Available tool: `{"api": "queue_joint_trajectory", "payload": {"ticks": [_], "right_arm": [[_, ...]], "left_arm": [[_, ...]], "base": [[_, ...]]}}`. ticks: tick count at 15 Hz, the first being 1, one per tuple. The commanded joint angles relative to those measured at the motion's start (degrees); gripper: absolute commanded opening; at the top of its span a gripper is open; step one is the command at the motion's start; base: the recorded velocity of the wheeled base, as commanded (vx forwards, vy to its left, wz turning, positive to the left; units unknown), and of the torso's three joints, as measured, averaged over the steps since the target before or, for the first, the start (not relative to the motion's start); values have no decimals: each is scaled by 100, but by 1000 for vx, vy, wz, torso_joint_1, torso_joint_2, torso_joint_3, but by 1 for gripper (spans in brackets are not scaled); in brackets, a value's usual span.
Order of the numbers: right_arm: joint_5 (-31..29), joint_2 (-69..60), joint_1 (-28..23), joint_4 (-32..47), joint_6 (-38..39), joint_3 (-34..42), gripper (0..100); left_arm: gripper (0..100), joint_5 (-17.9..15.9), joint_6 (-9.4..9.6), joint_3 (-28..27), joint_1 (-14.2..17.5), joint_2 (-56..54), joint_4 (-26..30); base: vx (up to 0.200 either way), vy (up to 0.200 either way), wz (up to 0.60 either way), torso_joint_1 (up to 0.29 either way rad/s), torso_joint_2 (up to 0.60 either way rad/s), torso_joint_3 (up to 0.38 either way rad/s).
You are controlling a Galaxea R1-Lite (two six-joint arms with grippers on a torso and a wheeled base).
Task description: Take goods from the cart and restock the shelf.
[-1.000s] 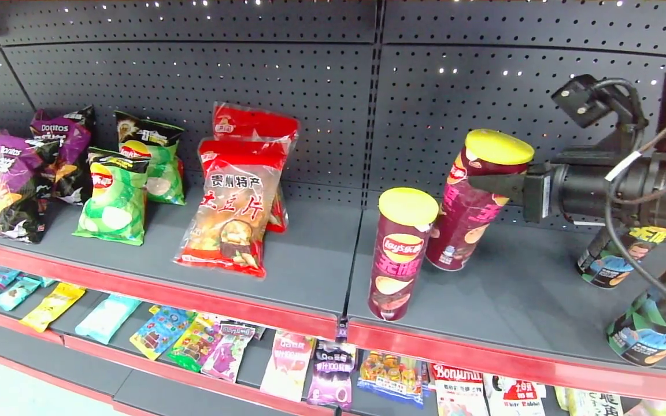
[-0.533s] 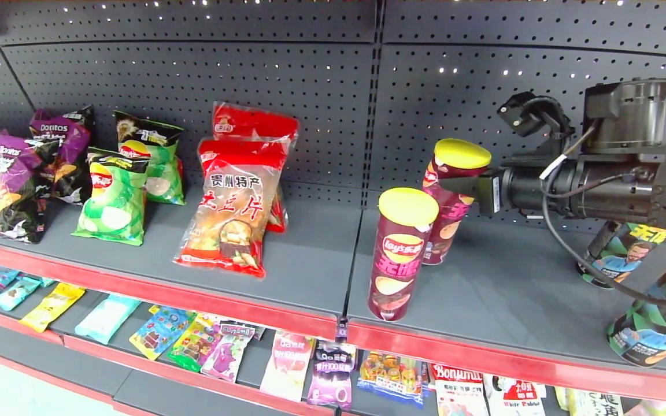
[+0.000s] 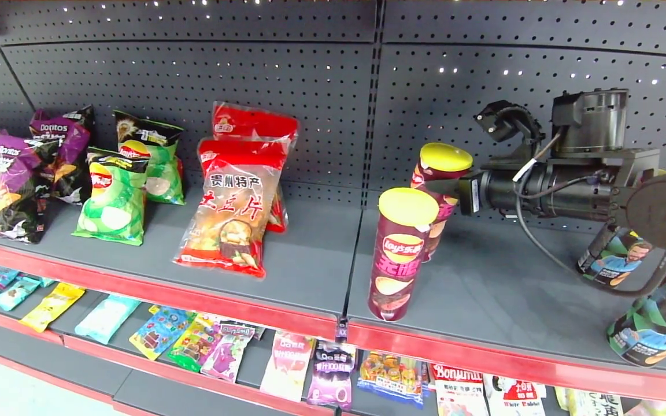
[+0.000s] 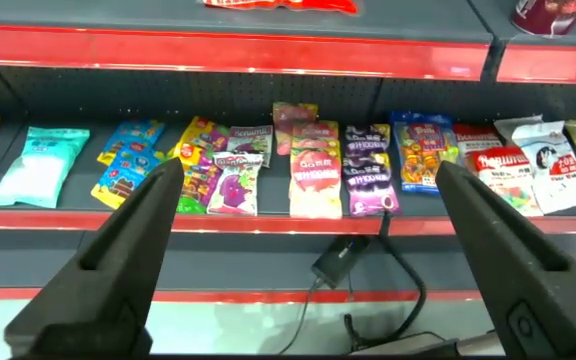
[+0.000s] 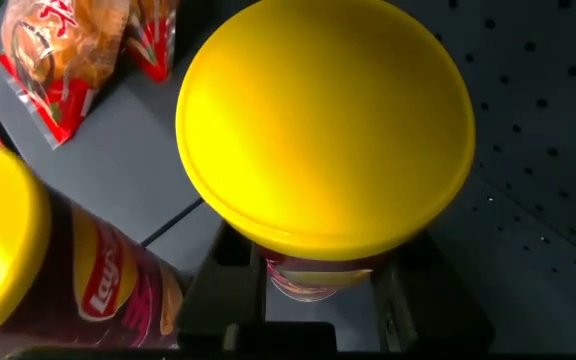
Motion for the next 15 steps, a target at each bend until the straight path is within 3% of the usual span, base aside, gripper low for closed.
{"api": "queue_joint_trajectory", "payload": {"ticks": [1,15], "right_arm": [[14,110,1,-15,-2,-65,0],[23,664,133,-208,-2,-443,0]], "left_arm": [[100,5,-1,-1,-1,22,-1],[100,5,-1,-1,-1,22,-1]], "base": [[0,0,0,0,0,0],[0,0,0,0,0,0]]}}
